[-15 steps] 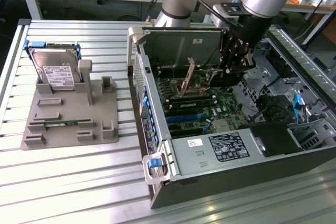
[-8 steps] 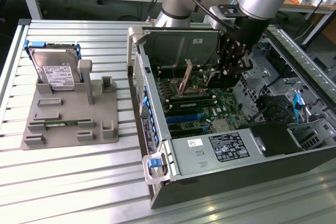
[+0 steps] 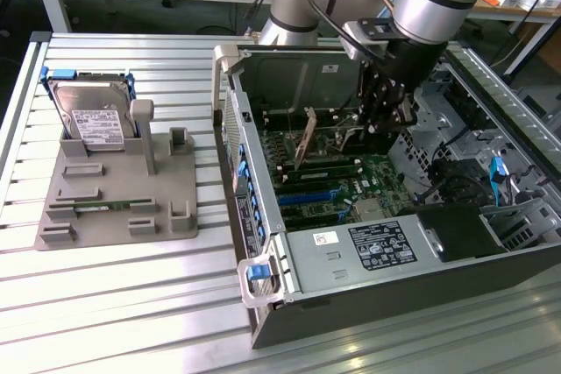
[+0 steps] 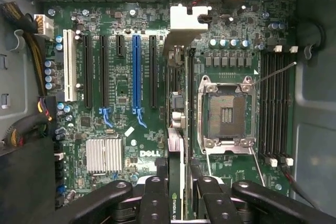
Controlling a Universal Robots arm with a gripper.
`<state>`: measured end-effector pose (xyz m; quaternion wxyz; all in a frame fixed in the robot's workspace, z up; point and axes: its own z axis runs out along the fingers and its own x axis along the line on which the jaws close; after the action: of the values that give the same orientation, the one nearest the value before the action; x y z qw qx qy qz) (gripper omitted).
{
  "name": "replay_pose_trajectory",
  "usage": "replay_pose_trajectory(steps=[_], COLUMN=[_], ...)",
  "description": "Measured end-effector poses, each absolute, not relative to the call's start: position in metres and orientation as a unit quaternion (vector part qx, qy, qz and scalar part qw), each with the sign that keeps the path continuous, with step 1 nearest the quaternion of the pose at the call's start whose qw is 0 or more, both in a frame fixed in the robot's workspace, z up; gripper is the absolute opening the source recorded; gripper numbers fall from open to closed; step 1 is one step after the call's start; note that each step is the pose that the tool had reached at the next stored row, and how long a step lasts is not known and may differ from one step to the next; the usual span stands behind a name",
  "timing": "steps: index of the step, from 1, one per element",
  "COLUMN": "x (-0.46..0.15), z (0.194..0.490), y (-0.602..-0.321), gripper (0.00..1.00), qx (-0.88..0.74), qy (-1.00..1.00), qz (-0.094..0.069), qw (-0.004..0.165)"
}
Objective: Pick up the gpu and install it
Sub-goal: 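Insert the gpu into the slot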
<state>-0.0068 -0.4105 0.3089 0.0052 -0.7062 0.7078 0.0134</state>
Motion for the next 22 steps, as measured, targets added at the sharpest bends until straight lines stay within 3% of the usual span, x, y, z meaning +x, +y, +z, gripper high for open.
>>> replay_pose_trajectory(steps=[13, 16, 22], x=[-0.036, -0.037, -0.039], z=[0.303, 0.303, 0.302], y=[-0.447, -0.453, -0.456], gripper=[0.26, 0.26, 0.26], qx=[-0.706, -0.706, -0.697], qy=[0.708, 0.708, 0.717], qz=[0.014, 0.021, 0.021], qw=[0.006, 0.013, 0.014])
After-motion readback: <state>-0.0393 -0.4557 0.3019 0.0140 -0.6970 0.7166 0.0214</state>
